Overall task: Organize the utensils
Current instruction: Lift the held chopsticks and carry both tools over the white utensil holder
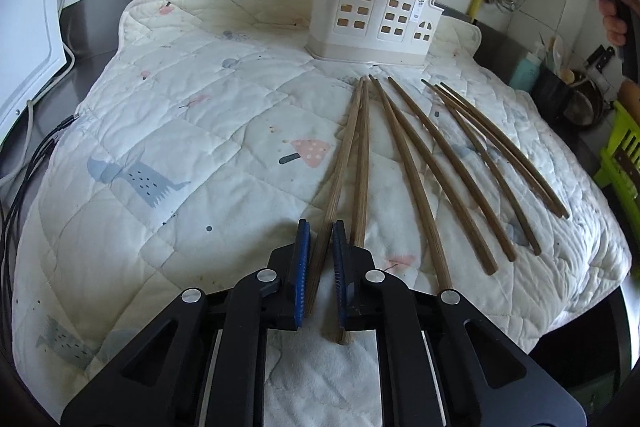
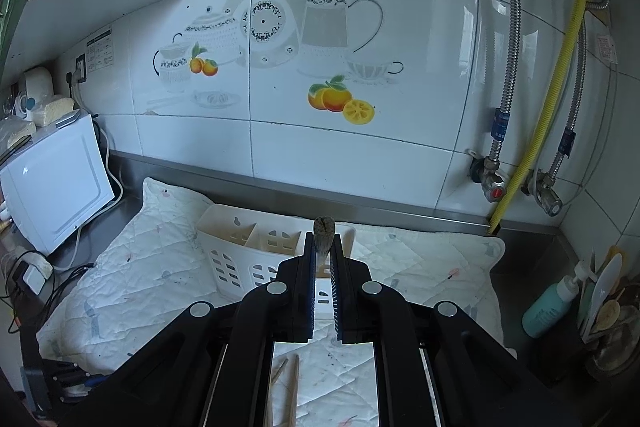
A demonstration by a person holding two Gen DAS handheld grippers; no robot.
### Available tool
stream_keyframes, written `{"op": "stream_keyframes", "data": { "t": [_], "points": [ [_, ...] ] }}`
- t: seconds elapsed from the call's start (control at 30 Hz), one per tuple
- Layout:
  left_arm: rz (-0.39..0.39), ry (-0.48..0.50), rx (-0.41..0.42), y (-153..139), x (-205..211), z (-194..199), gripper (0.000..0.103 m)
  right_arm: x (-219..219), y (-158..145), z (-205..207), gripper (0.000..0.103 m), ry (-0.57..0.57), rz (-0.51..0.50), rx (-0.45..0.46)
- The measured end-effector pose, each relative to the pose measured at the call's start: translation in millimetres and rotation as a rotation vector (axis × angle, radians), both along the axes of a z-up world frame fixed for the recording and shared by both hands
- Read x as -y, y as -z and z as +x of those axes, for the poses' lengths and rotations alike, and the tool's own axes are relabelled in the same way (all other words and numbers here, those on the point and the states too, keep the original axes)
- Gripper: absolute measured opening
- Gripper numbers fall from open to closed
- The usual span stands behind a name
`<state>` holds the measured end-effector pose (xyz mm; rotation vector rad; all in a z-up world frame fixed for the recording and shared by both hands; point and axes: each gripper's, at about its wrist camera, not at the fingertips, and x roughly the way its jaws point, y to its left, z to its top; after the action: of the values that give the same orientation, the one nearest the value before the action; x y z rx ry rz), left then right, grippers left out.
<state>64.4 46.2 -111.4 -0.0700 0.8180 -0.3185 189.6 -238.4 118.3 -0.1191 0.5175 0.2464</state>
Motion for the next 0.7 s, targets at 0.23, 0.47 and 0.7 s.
{"op": "stream_keyframes", "data": {
  "t": [0.23, 0.47, 0.7],
  "points": [
    [-0.106, 0.026, -0.003, -18.7, -13.8, 6.2, 0.005, 1.4, -3.9, -4.0, 0.007, 0.002, 0.0, 0.017],
    [-0.129, 0.071, 0.066, -58.0, -13.9, 15.4, 0.005, 0.4, -7.9, -5.8, 0.007, 0.001, 0.002, 0.028],
    [-0.141, 0.079, 0.142, -102.3, -13.6, 38.7, 0.005, -3.0, -8.8, 1.3, 0.007, 0.004, -0.003, 0.024]
  ]
}}
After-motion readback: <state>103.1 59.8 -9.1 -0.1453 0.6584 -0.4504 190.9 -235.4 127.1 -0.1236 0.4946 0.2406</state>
